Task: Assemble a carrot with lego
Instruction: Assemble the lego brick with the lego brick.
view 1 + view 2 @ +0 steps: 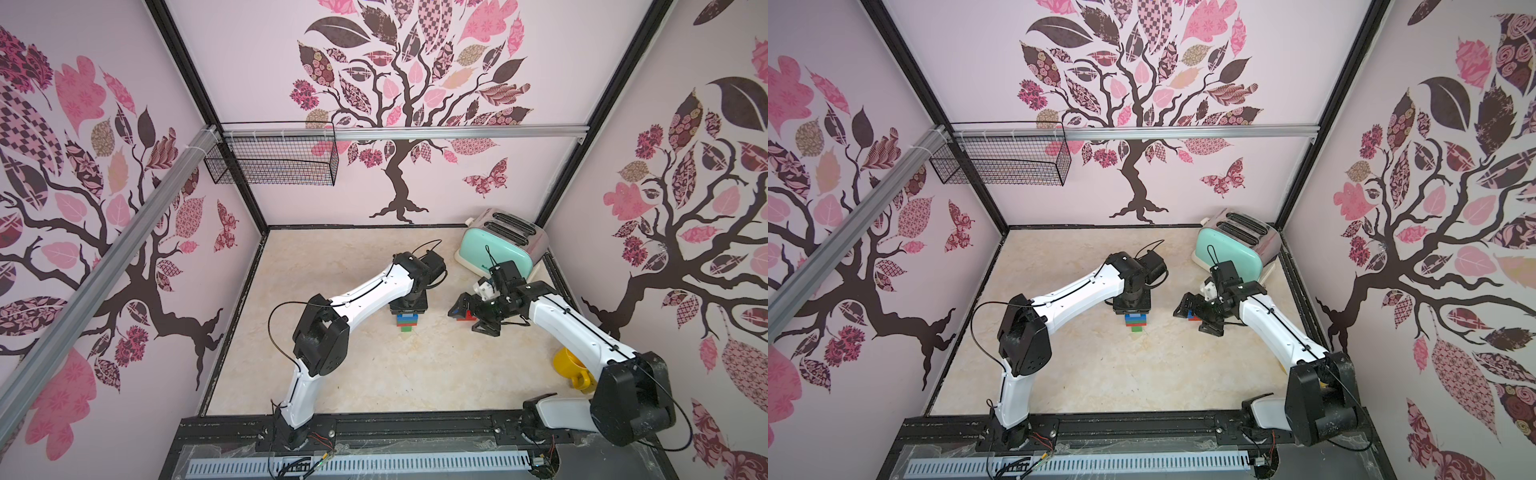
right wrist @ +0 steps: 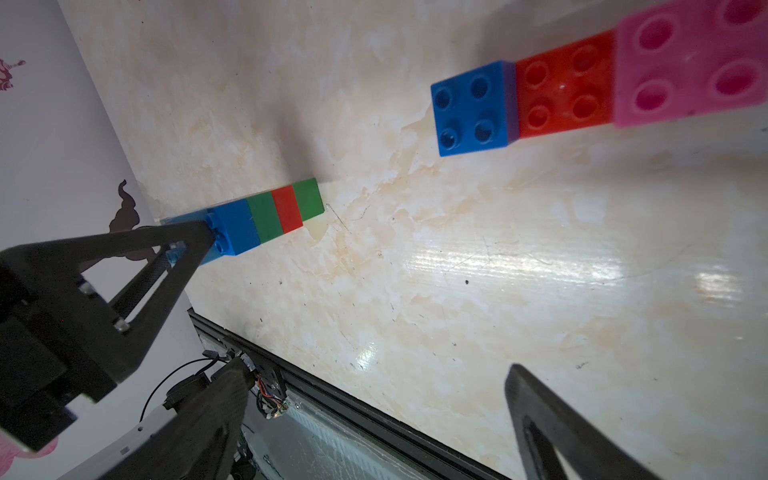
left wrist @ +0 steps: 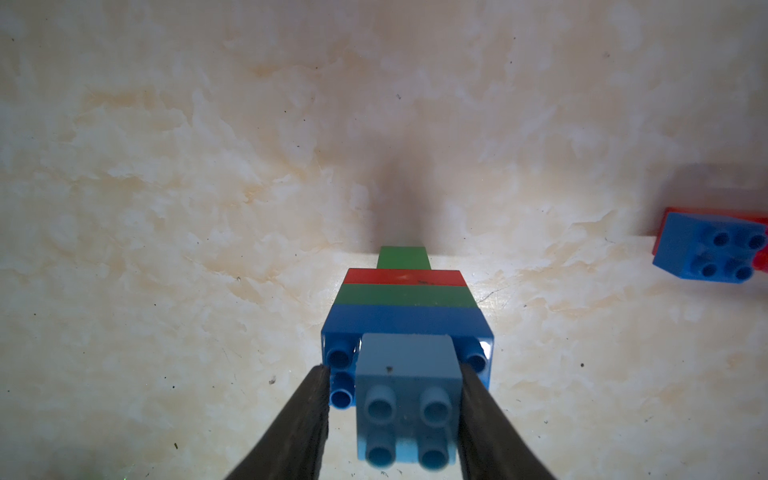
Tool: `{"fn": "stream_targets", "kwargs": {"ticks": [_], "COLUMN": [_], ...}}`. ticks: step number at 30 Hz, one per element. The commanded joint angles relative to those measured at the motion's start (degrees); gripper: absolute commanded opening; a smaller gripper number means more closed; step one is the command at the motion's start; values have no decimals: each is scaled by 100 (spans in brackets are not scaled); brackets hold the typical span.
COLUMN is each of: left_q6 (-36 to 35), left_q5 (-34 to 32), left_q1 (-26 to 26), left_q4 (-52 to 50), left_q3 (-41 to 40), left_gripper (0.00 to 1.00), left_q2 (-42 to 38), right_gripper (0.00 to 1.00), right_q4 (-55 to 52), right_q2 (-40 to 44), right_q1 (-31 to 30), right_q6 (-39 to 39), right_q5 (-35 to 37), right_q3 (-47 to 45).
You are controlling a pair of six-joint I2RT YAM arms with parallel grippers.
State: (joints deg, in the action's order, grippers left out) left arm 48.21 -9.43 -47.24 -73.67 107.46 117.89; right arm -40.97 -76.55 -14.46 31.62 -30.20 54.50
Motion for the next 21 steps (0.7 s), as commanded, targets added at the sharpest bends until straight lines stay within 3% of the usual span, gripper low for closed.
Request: {"fn": "stream_targets", "kwargs": {"ticks": [1, 21], "left_q6": [57, 84], "left_q5": [-166, -242], "left_q1": [35, -39], "left_q4": [-187, -220], "left_q3": [73, 170], "left_gripper": [50, 51], "left_q2": [-52, -379], "right_gripper": [100, 99], "right_q4": [-113, -150], "right_q2": [7, -24], "right_q1": [31, 30], "right_q6": [-68, -125], "right_q5": [31, 136], "right_q3": [286, 391]}}
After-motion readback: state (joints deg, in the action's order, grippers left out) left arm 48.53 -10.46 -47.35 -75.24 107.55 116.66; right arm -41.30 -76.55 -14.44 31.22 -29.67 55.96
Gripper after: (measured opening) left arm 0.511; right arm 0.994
